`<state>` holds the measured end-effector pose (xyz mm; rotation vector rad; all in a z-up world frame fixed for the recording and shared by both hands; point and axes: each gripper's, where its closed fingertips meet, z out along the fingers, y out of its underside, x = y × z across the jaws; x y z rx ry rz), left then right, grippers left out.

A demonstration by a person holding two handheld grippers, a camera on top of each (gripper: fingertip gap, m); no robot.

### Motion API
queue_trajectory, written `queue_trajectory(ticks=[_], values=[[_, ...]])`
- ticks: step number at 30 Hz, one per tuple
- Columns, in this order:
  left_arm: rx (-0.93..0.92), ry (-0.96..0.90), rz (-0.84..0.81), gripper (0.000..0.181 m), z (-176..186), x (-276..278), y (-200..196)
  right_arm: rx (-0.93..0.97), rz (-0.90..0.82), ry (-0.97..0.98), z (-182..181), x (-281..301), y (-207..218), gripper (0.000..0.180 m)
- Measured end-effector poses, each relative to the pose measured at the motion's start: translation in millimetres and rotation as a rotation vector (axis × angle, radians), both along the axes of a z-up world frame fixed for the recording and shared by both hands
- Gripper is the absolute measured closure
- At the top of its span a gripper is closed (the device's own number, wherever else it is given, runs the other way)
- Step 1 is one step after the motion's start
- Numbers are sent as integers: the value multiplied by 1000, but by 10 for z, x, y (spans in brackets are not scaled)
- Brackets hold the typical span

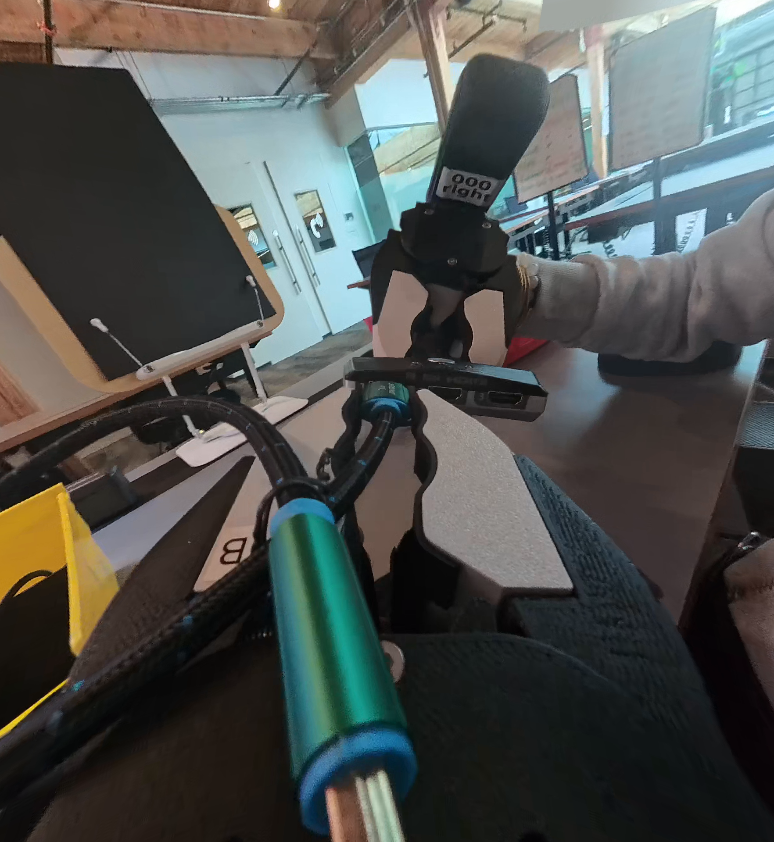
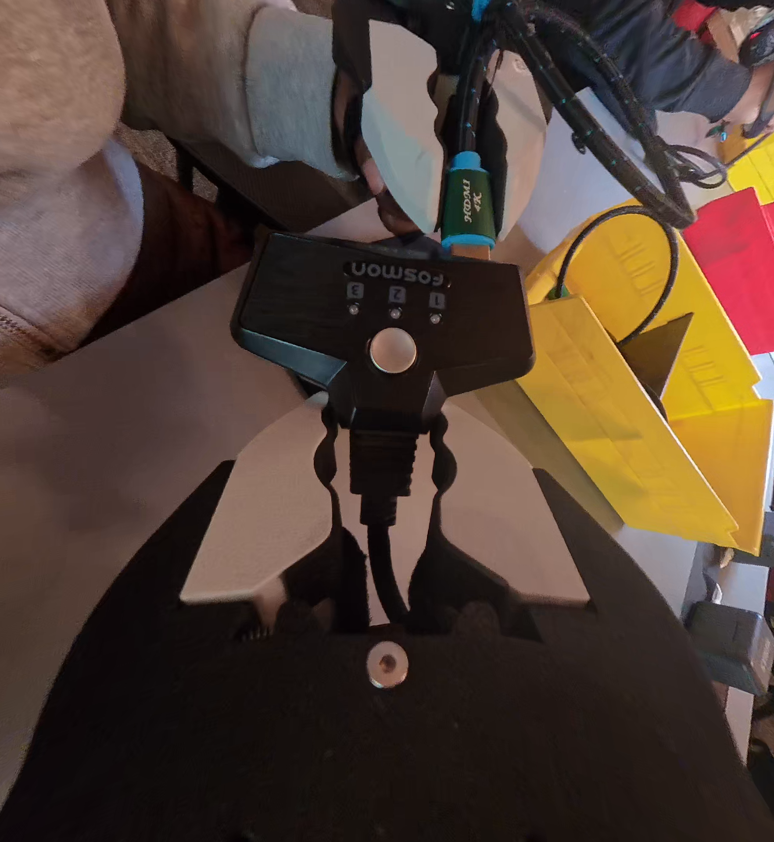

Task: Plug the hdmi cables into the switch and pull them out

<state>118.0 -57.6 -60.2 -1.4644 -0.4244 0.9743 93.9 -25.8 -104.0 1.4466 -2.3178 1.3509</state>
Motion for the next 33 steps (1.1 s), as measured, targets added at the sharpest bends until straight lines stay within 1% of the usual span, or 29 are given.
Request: queue_trajectory(ticks=[2,5,8,11,13,14,15,17,20,22,25,28,30,31,33], values=[[-32,-19,-29,160,-48,25,35,30,20,17,-42,40,30,140],[-131,-90,-55,160,-197,58,66,103,32,111,-218,82,53,141],[-74,-56,-89,160,-94,92,121,130,40,116,-296,143,12,140],[-39,5,-43,159,-15,19,133,108,-13,167,-298,28,-76,141],[-6,-6,-55,150,-41,-13,136,60,-11,85,-148,-10,-66,142],[16,-22,-63,138,-57,-18,115,47,-23,56,-81,-71,-35,142],[34,-59,-72,134,-93,-11,75,47,-43,49,-38,-164,9,142],[-20,-162,-72,129,-261,16,-49,59,-99,71,-6,-395,114,142],[-108,-322,-102,130,-492,191,-231,115,-148,49,-51,-628,257,142],[-151,-416,-88,130,-614,306,-371,168,-166,54,-167,-713,294,142],[-205,-431,88,131,-667,292,-690,254,-174,111,-382,-749,298,142],[-174,-459,187,130,-657,289,-901,341,-166,150,-605,-722,307,142],[-112,-434,311,128,-579,208,-1111,370,-166,160,-701,-705,292,142],[-64,-423,387,131,-533,155,-1240,386,-167,154,-733,-692,290,142],[42,-397,563,131,-443,62,-1556,428,-176,145,-802,-678,304,141]])
